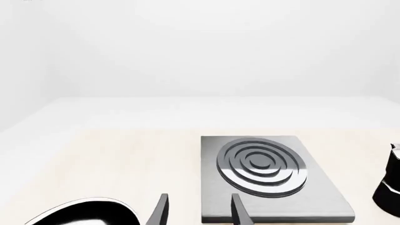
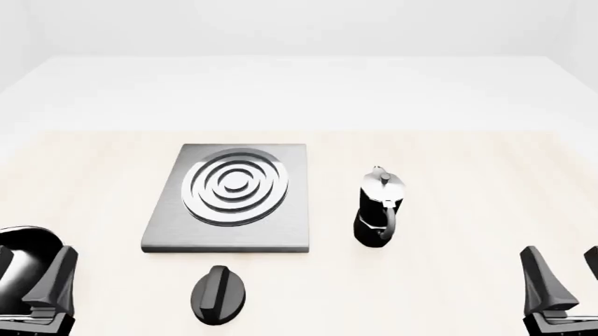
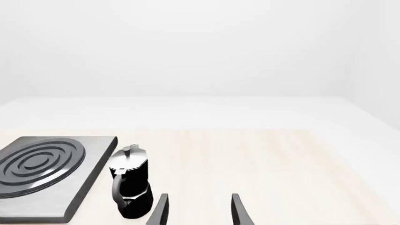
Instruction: Turn on the stove.
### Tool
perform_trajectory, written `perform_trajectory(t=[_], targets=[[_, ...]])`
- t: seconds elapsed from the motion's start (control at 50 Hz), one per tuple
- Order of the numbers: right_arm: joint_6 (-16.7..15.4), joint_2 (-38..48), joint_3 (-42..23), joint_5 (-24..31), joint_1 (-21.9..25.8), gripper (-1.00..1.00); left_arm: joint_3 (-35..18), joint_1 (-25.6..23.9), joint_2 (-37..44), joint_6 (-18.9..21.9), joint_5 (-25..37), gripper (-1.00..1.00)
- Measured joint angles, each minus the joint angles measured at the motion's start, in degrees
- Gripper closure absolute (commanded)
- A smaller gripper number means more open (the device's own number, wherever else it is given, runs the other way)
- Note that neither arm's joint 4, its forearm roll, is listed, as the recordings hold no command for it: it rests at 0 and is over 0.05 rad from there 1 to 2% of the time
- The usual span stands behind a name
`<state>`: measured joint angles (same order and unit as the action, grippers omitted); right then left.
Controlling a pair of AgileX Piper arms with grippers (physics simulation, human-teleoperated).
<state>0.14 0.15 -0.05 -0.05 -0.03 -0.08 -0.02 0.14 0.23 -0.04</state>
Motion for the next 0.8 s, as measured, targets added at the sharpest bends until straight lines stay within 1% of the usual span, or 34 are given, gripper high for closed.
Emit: perform_trajectory(t=[0.16,0.26,0.36,0.54,0.8], targets=[[0.42,0.68,-0.04,-0.58,0.35,-1.0,-0.15,0.29,3.81,1.26,-2.37,-1.0],[0.61,0.75,-0.05,-0.69,0.48,-1.0,-0.53,-0.03,8.66,3.17,-5.24,-1.0],[0.74,0.85,-0.06,-0.83,0.57,-1.0,-2.1,-0.67,14.74,3.79,-7.35,-1.0],[0.73,1.06,-0.05,-1.05,0.68,-1.0,-6.37,-3.29,22.95,3.77,-6.59,-1.0],[0.39,1.67,-0.02,-1.44,0.76,-1.0,-10.21,-8.33,30.78,2.27,-5.07,-1.0]])
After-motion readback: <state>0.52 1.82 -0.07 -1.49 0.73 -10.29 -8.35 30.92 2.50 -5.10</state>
